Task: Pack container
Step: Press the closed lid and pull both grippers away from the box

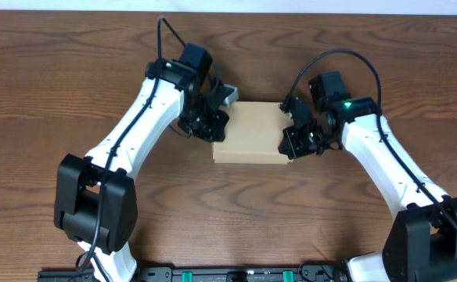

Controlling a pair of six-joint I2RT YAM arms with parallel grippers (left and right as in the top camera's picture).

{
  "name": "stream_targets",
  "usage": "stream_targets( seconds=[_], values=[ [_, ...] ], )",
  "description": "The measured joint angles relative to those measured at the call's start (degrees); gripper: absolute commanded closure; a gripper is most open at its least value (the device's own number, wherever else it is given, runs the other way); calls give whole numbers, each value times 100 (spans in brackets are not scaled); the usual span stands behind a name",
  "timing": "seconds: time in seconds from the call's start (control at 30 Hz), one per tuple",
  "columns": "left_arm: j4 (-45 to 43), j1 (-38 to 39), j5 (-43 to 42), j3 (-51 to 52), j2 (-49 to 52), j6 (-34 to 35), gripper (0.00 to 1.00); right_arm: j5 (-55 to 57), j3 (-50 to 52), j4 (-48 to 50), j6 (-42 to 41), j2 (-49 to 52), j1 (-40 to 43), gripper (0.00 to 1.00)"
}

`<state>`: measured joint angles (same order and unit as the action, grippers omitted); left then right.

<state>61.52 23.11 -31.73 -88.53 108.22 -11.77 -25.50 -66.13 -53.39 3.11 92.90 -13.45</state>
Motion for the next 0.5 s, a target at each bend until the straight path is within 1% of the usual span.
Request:
stream_targets(
  seconds=[0.13, 0.5],
  values=[
    [-142, 4, -129, 323, 4, 85, 94, 0, 74, 103, -17, -57, 0, 98],
    [-153, 4, -236, 339, -2, 284, 94, -7, 92, 151, -203, -81, 0, 98]
  ],
)
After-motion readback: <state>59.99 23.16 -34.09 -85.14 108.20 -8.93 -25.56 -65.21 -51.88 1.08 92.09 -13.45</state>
